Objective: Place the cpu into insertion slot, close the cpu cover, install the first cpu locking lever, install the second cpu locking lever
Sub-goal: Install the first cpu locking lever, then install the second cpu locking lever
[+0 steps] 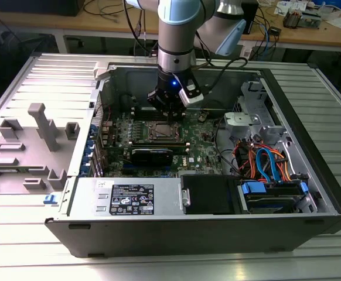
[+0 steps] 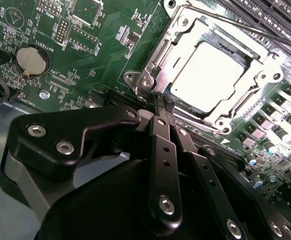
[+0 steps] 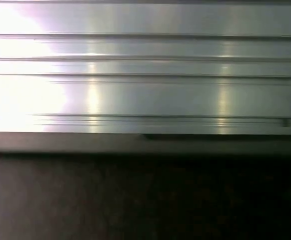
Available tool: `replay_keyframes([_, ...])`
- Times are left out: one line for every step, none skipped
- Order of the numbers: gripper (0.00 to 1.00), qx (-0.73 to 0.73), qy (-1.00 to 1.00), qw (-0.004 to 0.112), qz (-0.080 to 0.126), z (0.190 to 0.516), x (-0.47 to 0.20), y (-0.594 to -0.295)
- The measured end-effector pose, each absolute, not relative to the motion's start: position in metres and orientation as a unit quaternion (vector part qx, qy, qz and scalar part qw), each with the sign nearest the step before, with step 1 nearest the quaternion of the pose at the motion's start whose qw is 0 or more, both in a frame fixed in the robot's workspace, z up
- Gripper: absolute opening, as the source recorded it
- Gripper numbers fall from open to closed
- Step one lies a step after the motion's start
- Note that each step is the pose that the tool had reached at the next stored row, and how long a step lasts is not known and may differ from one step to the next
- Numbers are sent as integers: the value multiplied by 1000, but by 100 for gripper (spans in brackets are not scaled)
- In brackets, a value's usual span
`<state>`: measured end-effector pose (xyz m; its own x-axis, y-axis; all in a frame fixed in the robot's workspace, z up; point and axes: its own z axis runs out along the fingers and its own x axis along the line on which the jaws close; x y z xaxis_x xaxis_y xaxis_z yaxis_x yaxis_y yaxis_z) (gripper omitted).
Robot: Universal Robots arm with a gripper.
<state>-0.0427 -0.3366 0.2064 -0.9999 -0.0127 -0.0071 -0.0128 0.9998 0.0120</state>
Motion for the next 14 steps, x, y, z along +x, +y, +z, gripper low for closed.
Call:
replay_keyframes([11,-6,1000,3,5,210,-43,-337])
replay_keyframes([11,-6,1000,3,5,212,-43,-337])
replay_keyframes([11,-6,1000,3,5,214,-42,-337])
replay_keyframes([11,-6,1000,3,5,215,-42,-337])
replay_keyframes([11,-6,1000,3,5,216,-42,-337])
replay_keyframes([11,-6,1000,3,5,216,-42,-337])
replay_keyframes([11,-6,1000,3,6,216,-42,-337])
replay_keyframes([11,-6,1000,3,5,216,-42,-337])
replay_keyframes([11,-6,1000,3,5,217,-42,-337])
replay_keyframes([11,-6,1000,3,5,217,-42,-337])
replay_keyframes([11,-6,1000,3,5,217,-42,-337])
replay_keyframes([11,-6,1000,3,5,217,-42,-337])
replay_keyframes([11,-6,1000,3,5,217,-42,-338])
replay_keyframes([11,-6,1000,3,5,217,-42,-338])
